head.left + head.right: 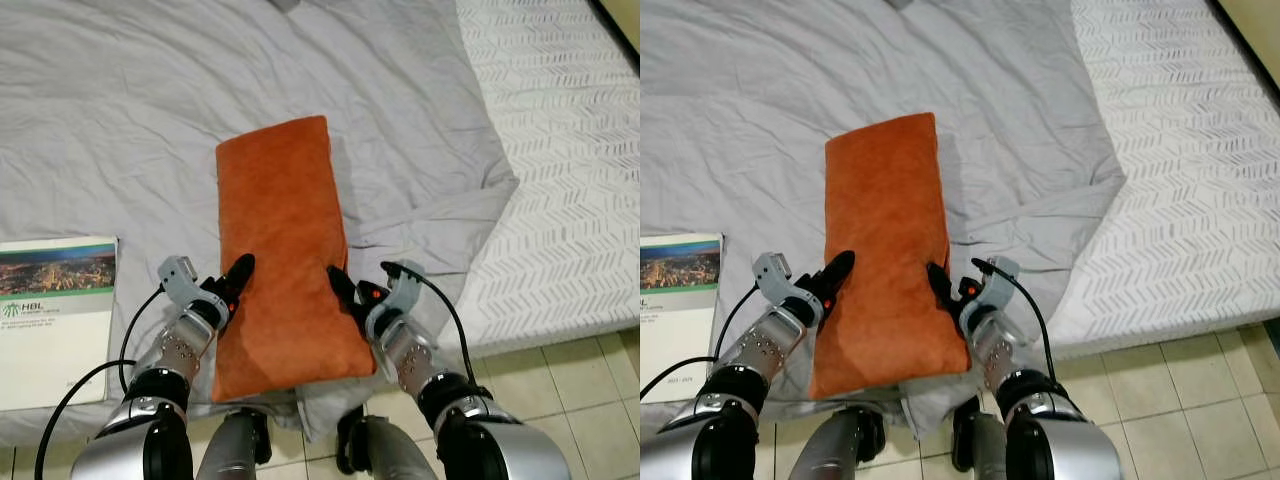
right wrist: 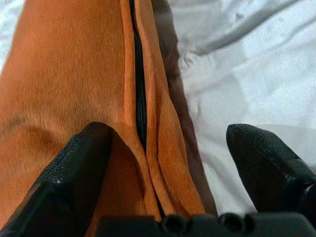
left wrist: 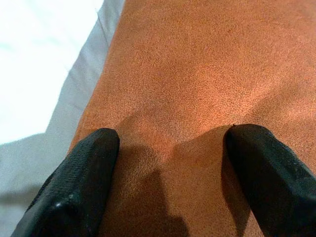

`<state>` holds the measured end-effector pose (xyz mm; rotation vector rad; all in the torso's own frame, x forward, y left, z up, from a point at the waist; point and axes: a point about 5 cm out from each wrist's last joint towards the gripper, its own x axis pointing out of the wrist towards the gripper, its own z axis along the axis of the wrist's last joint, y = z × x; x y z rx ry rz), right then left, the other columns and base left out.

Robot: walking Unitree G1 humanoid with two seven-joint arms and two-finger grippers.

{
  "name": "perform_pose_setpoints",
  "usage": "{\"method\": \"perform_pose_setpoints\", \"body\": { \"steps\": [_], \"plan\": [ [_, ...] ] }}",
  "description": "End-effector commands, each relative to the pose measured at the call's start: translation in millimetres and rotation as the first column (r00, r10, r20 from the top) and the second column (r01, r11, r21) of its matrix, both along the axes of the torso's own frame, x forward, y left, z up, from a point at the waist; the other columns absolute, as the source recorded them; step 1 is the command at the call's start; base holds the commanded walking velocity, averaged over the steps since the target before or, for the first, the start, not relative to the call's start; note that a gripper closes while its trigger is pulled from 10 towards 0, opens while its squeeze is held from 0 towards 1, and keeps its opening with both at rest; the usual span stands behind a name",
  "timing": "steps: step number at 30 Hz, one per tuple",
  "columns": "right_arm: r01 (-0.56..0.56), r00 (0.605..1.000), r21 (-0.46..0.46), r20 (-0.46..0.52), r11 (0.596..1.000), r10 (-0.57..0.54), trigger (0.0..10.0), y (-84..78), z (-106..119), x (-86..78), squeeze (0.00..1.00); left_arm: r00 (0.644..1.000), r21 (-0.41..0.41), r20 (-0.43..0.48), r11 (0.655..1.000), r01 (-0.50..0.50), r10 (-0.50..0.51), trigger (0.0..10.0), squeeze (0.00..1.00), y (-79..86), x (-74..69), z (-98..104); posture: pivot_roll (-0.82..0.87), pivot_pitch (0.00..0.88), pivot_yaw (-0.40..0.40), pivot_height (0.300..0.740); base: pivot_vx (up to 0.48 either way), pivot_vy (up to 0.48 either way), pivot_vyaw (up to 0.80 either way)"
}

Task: Clean up the room

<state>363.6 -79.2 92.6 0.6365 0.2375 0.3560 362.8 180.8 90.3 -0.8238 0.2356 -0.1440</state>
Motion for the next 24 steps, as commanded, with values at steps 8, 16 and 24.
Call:
{"method": "perform_pose_setpoints", "body": {
  "steps": [8,16,24],
  "plan": [
    [0.029,0.999,-0.157,0.042,0.987,-0.023,10.0,-18.3,1.2,3.6,0.00,0.998,0.000,-0.060,1.000,-0.020,0.020,10.0,0.00,16.8,-18.0,-22.5,0.04,0.546,-0.092,0.740,0.000,0.000,0.00],
    [-0.021,0.999,-0.199,-0.030,0.980,0.015,10.0,-9.1,-20.4,-9.6,0.00,0.993,-0.018,-0.095,0.997,-0.070,0.068,10.0,0.00,26.9,-37.6,-41.4,0.04,0.551,-0.102,0.740,0.000,0.000,0.00],
    [0.019,0.999,-0.256,0.041,0.967,-0.009,10.0,-18.7,-9.1,-2.6,0.00,0.996,0.103,0.056,0.992,-0.078,0.073,10.0,0.00,40.7,-39.6,-10.7,0.03,0.545,-0.110,0.740,0.000,0.000,0.00]
  ]
}}
